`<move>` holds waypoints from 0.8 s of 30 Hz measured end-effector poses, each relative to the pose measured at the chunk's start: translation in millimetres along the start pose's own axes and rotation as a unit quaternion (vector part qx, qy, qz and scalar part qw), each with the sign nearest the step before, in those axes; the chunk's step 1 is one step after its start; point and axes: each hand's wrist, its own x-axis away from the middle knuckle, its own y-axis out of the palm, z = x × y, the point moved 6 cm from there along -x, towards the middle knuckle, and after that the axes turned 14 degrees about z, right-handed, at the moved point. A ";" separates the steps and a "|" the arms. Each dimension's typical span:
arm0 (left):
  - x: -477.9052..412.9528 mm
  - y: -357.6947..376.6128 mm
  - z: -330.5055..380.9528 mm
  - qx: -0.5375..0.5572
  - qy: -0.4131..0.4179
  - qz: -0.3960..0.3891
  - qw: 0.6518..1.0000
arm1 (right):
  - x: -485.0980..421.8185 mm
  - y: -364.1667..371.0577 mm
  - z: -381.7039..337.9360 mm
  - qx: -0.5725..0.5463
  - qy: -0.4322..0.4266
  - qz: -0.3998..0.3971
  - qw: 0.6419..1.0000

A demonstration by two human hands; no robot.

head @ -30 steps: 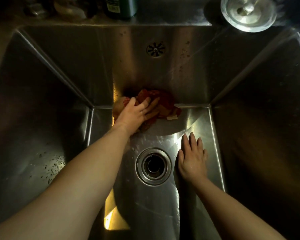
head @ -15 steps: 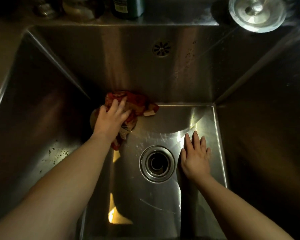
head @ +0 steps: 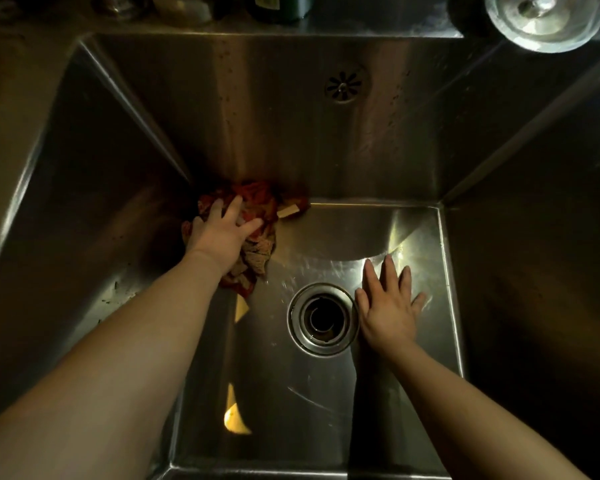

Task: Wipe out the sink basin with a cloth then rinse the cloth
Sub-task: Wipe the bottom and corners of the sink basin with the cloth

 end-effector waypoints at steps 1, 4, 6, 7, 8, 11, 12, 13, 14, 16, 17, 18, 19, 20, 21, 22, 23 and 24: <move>2.3 0.6 -1.1 0.011 -0.007 -0.004 1.000 | 0.9 -0.3 -0.5 0.002 0.001 0.000 1.000; 18.2 3.7 -1.7 0.010 -0.007 0.002 1.000 | 5.1 -0.7 -0.6 -0.002 0.001 -0.006 1.000; 31.1 3.3 -1.3 -0.011 0.008 0.014 1.000 | 8.9 -2.2 -0.3 -0.008 -0.005 -0.014 1.000; 38.3 2.9 -1.7 -0.010 0.012 0.016 1.000 | 11.2 -3.1 -0.6 -0.010 -0.011 -0.019 1.000; 46.7 3.3 -1.3 0.003 0.010 0.013 1.000 | 13.5 -4.2 -0.6 -0.009 -0.018 -0.022 1.000; 86.4 15.9 9.0 0.040 -0.024 -0.012 0.999 | 23.1 -8.3 3.0 0.002 -0.040 -0.039 0.998; 101.7 21.8 14.4 0.038 -0.033 -0.022 0.998 | 26.4 -9.1 4.8 0.007 -0.049 -0.043 0.998; 113.5 25.9 18.7 0.034 -0.040 -0.028 0.998 | 28.9 -9.8 6.5 0.011 -0.057 -0.048 0.997; 119.7 28.0 21.0 0.027 -0.042 -0.029 0.998 | 31.2 -10.1 7.6 0.014 -0.063 -0.052 0.997; 115.6 27.2 21.2 0.004 -0.028 -0.031 0.999 | 34.3 -9.7 8.6 0.012 -0.068 -0.059 0.996; 109.0 26.1 21.4 -0.011 -0.014 -0.037 0.999 | 35.0 -9.2 9.3 0.010 -0.070 -0.059 0.996; 103.2 25.3 22.0 -0.023 -0.002 -0.045 0.999 | 35.6 -8.6 10.1 0.011 -0.073 -0.059 0.996; 97.9 24.3 22.1 -0.031 0.004 -0.050 0.998 | 35.9 -8.2 12.2 0.016 -0.077 -0.058 0.995; 93.2 23.0 20.2 -0.041 0.009 -0.045 0.998 | 35.8 -6.9 14.0 0.019 -0.080 -0.056 0.995; 88.3 20.3 18.0 -0.056 0.019 -0.031 0.998 | 36.3 -5.0 14.7 0.019 -0.082 -0.054 0.995; 82.3 16.7 16.9 -0.073 0.038 -0.009 0.997 | 37.3 -4.3 15.4 0.018 -0.084 -0.052 0.995; 76.0 13.3 16.6 -0.089 0.059 0.013 0.994 | 38.0 -4.2 15.9 0.017 -0.087 -0.050 0.995; 71.0 11.3 16.3 -0.093 0.070 0.026 0.993 | 38.5 -3.8 16.5 0.016 -0.089 -0.050 0.995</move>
